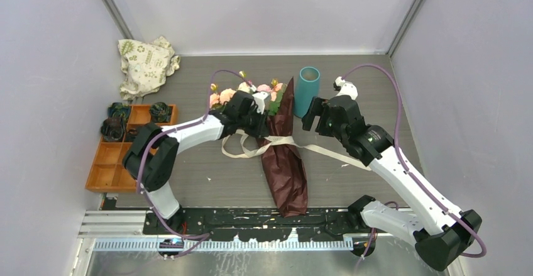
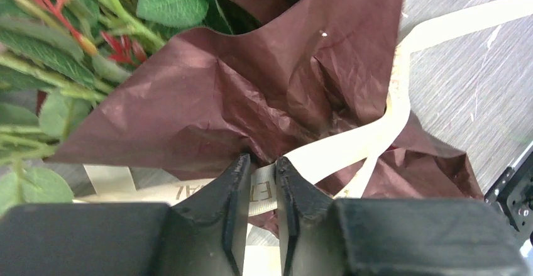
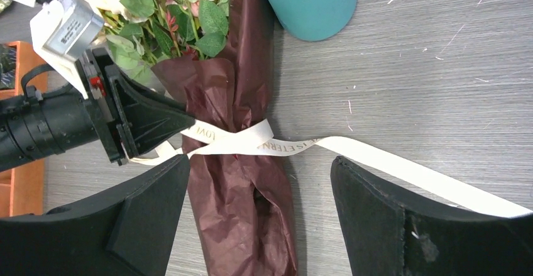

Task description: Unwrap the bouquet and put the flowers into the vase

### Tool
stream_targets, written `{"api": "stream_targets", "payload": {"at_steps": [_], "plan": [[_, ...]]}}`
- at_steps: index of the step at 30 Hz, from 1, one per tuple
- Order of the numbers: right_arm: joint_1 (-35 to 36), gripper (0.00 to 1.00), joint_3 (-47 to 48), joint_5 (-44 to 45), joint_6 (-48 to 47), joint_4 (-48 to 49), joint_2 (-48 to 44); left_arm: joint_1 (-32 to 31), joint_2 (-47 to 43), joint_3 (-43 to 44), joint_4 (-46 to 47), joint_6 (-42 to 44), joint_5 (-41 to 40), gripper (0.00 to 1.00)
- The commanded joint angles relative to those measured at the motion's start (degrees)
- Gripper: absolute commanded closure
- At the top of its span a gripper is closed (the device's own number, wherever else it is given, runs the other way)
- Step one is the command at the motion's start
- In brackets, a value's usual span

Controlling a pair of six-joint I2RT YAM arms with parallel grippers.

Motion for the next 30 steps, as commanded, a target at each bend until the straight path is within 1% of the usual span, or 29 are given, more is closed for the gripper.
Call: {"api": "stream_targets", "payload": {"at_steps": [1,4,5,10,15,17,19,21,24,27,30], "plan": [[-0.15,0.12,-0.07,0.84,-0.52,2.86,-0.16,-0.09,-6.05,-2.89,3.81,-2.22,1.80,0.83],[-0.15,0.13,-0.33,0.65,-0.35,3.38,0.15,-0.08,-8.83,-4.08,4.00,-2.45,1.85,0.95],[-0.21,0.13,-0.42,0.52,-0.28,3.50,0.27,-0.06,-9.64,-4.23,3.84,-2.50,1.94,0.97],[-0.16,0.13,-0.86,0.49,-0.17,3.55,0.26,-0.11,-12.66,-4.38,2.01,-2.88,1.87,0.98],[-0.17,0.13,-1.35,-0.25,-0.08,4.04,0.32,0.00,-16.03,-4.32,-0.22,-2.94,-0.93,0.98],[-0.15,0.13,-1.35,-1.02,-0.08,4.02,0.71,0.00,-17.64,-3.47,-2.48,-2.45,-3.34,0.98],[-0.19,0.13,-1.39,-1.98,0.11,4.13,1.08,0.25,-19.96,-2.31,-5.33,-2.55,-7.95,0.99],[-0.16,0.13,-1.65,-2.76,0.22,4.33,1.33,1.76,-22.97,-0.80,-8.34,-3.53,-11.08,0.99],[-0.16,0.13,-2.26,-3.60,0.32,4.58,1.87,4.82,-29.76,2.26,-13.32,-5.33,-15.02,0.99],[-0.15,0.13,-2.77,-5.17,0.37,5.18,2.79,7.06,-36.49,6.27,-18.74,-5.74,-21.44,0.99],[-0.16,0.14,-3.33,-7.23,0.75,6.48,3.66,7.97,-42.33,10.19,-23.16,-5.17,-28.01,0.99]]}}
